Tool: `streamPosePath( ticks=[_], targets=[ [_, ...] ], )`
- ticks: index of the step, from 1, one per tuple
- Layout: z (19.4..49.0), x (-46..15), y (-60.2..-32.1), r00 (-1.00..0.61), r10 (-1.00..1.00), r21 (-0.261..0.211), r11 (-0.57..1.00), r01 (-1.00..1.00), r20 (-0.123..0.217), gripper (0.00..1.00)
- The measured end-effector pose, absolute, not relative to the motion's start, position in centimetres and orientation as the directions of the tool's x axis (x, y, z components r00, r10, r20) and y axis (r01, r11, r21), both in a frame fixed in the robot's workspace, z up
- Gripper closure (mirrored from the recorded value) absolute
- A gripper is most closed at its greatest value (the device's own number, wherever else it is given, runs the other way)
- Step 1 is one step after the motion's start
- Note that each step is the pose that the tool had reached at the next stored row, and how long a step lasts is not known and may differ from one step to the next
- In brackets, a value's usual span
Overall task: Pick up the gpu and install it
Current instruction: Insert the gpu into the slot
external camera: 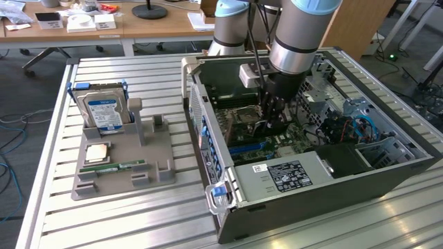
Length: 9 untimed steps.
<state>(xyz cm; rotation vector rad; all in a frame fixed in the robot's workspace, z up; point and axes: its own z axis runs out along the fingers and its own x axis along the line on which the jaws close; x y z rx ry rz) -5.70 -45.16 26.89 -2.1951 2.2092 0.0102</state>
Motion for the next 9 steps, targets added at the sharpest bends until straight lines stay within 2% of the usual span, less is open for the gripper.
streamPosePath(
  ticks=[9],
  targets=[
    [26.89, -6.36, -45.16, -0.006, -1.0, -0.014, 0.007, -1.0, -0.024, 0.74]
  ],
)
